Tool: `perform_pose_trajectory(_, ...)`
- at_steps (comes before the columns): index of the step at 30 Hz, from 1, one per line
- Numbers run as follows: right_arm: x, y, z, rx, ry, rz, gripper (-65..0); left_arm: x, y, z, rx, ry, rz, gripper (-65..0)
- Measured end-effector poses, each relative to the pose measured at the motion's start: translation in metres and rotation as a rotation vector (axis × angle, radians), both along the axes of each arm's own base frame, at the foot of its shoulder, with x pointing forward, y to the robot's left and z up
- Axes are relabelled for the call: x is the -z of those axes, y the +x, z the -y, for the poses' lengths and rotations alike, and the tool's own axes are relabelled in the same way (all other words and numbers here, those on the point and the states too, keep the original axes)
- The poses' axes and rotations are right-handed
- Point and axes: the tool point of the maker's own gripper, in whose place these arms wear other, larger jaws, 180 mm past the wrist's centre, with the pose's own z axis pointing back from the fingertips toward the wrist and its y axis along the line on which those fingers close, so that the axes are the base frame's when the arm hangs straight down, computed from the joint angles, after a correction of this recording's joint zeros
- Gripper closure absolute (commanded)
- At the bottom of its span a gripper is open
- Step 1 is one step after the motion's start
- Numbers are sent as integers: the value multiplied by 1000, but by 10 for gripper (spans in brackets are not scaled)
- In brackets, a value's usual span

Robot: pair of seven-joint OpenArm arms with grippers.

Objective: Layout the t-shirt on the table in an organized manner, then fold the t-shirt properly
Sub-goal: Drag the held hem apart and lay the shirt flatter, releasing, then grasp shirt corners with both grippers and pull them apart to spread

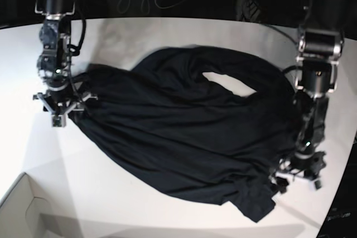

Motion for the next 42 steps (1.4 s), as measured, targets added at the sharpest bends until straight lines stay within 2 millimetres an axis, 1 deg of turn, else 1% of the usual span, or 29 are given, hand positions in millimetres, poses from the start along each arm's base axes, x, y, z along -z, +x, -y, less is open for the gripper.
perform_pose_trajectory(1,-9,0,-9,-16,10,33,-315,2,-9,-7,-18,-17,-5,-522)
perform_pose_trajectory(3,-21,-6,-21,-27,22,71,-315,8,-30,-16,-37,-59,-5,-522)
perform_pose_trajectory(6,-29,-21,-28,-33,17,83,-315,18,-64,-39,-101,-86,-23,-522)
perform_pose_trajectory(7,-31,-26,-30,-37,17,85,-315,24,-73,-48,-128,-91,-43,-522)
perform_pose_trajectory(8,-33,-30,-32,-33,20,87,-315,33,-80,-53,-145,-97,-69,-522)
perform_pose_trajectory(10,-37,-40,-39,-26,34,97,-315,48,-90,-55,-152,-91,-107,-522)
perform_pose_trajectory(12,-37,-49,-55,-47,58,100,-315,68,-97,-49,-145,-114,-154,-522)
perform_pose_trajectory(14,-29,-64,-72,-82,76,71,-315,90,-108,-51,-160,-131,-208,-522)
perform_pose_trajectory(16,-15,-80,-87,-118,93,17,-315,95,-113,-61,-188,-115,-197,-522)
perform_pose_trajectory(18,-3,-93,-98,-140,105,-25,-315,97,-117,-70,-202,-112,-214,-522)
perform_pose_trajectory(21,21,-99,-101,-146,115,-81,-315,99,-120,-75,-208,-100,-216,-522)
perform_pose_trajectory(23,34,-99,-98,-138,117,-104,-315,100,-130,-82,-200,-91,-228,-522)
perform_pose_trajectory(25,39,-85,-89,-145,101,-92,-315,101,-145,-97,-211,-51,-239,-522)
perform_pose_trajectory(28,44,-53,-63,-124,67,-82,-315,98,-168,-117,-262,-39,-241,-522)
perform_pose_trajectory(30,44,-31,-48,-124,44,-68,-315,97,-186,-127,-301,-59,-247,-522)
perform_pose_trajectory(32,45,-9,-32,-109,44,-58,-315,96,-203,-132,-321,-55,-259,-522)
perform_pose_trajectory(34,45,16,-16,-81,33,-58,-315,94,-217,-132,-319,-57,-280,-522)
perform_pose_trajectory(35,45,27,-8,-66,31,-69,-315,93,-221,-129,-308,-64,-305,-522)
perform_pose_trajectory(36,44,36,0,-51,16,-87,-315,87,-222,-128,-304,-67,-299,-522)
perform_pose_trajectory(38,37,51,12,-28,2,-98,-315,67,-219,-125,-303,-82,-249,-522)
perform_pose_trajectory(40,30,51,28,19,-1,-111,-315,45,-215,-123,-306,-89,-196,-522)
perform_pose_trajectory(41,25,48,38,48,0,-99,-315,39,-215,-121,-305,-97,-186,-522)
perform_pose_trajectory(42,16,45,49,84,4,-79,-315,40,-216,-118,-305,-113,-204,-522)
